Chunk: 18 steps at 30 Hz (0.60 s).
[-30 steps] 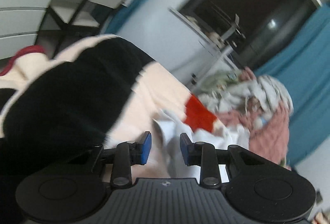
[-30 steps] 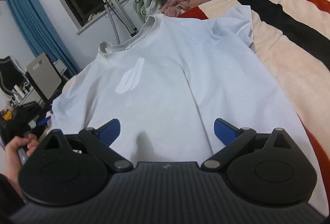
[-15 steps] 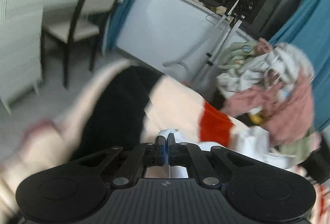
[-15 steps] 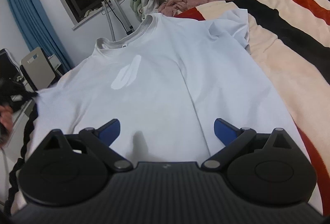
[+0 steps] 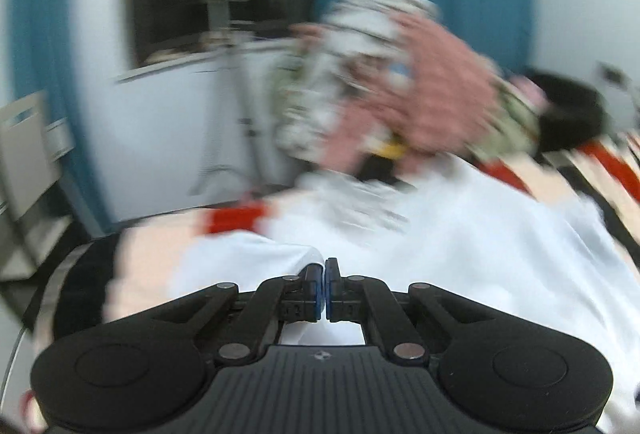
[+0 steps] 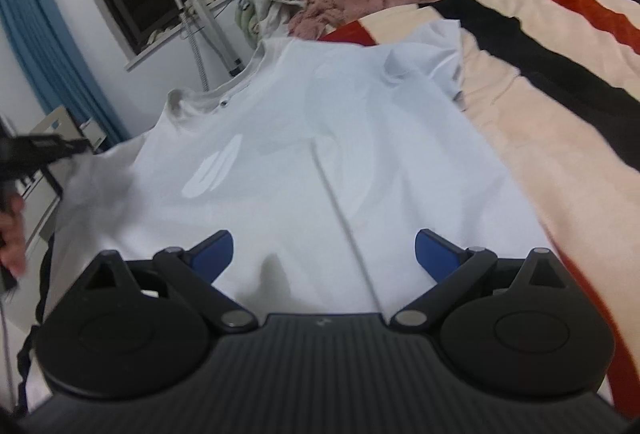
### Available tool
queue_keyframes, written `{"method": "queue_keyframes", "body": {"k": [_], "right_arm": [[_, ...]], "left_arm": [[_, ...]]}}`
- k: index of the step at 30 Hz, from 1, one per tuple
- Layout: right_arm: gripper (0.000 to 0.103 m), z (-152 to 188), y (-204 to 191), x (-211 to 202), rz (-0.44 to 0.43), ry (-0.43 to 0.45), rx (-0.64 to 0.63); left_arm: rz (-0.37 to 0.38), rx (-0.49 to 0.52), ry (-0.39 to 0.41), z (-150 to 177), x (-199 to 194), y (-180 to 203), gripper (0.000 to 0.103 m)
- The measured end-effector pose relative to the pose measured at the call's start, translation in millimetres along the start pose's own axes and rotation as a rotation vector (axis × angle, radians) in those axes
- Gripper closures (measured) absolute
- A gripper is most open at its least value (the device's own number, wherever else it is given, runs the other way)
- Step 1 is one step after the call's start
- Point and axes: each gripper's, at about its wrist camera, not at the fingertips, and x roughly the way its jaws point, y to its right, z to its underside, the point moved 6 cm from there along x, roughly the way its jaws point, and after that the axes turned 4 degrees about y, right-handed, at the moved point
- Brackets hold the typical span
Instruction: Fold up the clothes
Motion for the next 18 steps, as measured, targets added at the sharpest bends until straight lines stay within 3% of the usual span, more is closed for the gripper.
{"method": "queue_keyframes", "body": {"k": [4,7,13,18], "right_arm": [[0.004,-5,8,-2,0.014,0.013,0.017],[0.004,-6,13,-2,0.013,0.014,0.032],[0.004,-7,17,-5,0.006,0.015,0.057],[0.004,-6,14,-5,-0.002,0.008,0.046]], "left_arm": [[0.100,0.098,-0.083,39,31,80,0.101],[0.086,0.136,-0.135,66,50,108,0.100],[0.106,0.036,-0.085,74,21,91,0.090],[0.037,0.039,-0.017,57,-17,59,0.075]]}}
